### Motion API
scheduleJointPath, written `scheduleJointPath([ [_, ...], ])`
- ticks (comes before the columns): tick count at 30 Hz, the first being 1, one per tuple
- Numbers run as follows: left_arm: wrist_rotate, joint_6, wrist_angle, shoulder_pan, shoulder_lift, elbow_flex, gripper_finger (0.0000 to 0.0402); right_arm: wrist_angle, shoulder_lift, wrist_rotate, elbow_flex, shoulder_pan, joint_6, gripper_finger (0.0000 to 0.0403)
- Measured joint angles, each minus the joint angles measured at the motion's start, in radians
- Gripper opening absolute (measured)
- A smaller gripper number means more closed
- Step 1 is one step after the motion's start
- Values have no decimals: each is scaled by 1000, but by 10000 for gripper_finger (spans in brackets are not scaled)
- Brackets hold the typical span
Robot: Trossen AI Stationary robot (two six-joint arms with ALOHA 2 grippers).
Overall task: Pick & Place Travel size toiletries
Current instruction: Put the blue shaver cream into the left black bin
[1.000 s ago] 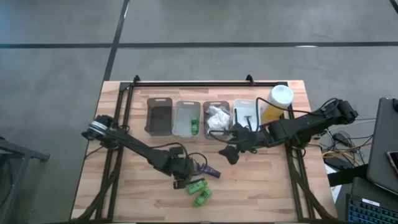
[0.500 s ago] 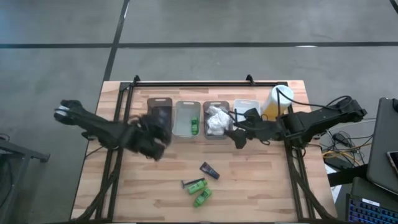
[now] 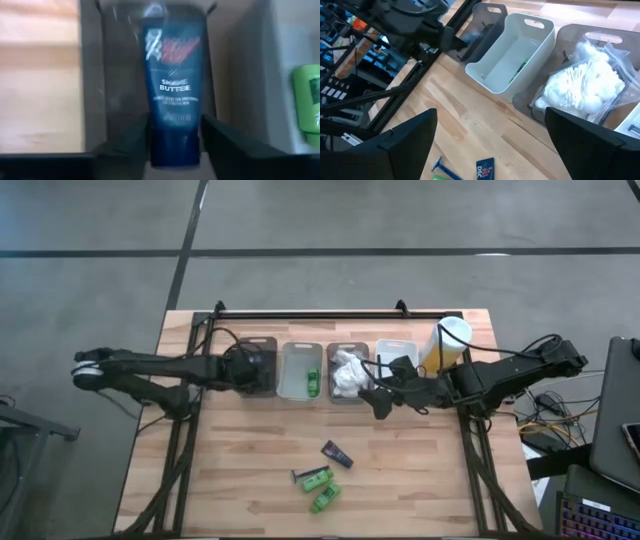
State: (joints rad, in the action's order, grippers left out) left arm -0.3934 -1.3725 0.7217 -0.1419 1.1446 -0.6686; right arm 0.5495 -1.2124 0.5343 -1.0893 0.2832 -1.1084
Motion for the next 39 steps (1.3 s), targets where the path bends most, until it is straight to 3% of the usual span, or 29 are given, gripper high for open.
scheduleJointPath([
  [4, 93, 25, -130, -21, -15, 35, 273, 1, 0, -1, 1, 0, 0, 364],
  [6, 89, 103, -164, 2, -33, 13, 307, 4, 0, -16, 1, 0, 0, 363],
  [11, 34, 480, -310, 139, -78, -115, 354, 50, 0, -72, 8, 0, 8, 363],
  [15, 54, 867, -473, 313, -51, -216, 356, 80, 0, -121, 11, 1, 37, 363],
  [19, -10, 1056, -486, 418, 76, -304, 349, 114, 0, -124, 11, 0, 38, 364],
  [24, 85, 1132, -469, 404, 295, -404, 338, 125, 0, -203, 11, 10, 34, 364],
  [29, 186, 1241, -403, 408, 446, -520, 324, 167, -51, -292, 11, 97, 22, 364],
  [34, 284, 1515, -411, 406, 592, -605, 308, 228, -79, -202, 11, 185, -78, 364],
  [39, 444, 1580, -414, 384, 751, -730, 297, 242, -65, -141, 11, 231, -159, 364],
])
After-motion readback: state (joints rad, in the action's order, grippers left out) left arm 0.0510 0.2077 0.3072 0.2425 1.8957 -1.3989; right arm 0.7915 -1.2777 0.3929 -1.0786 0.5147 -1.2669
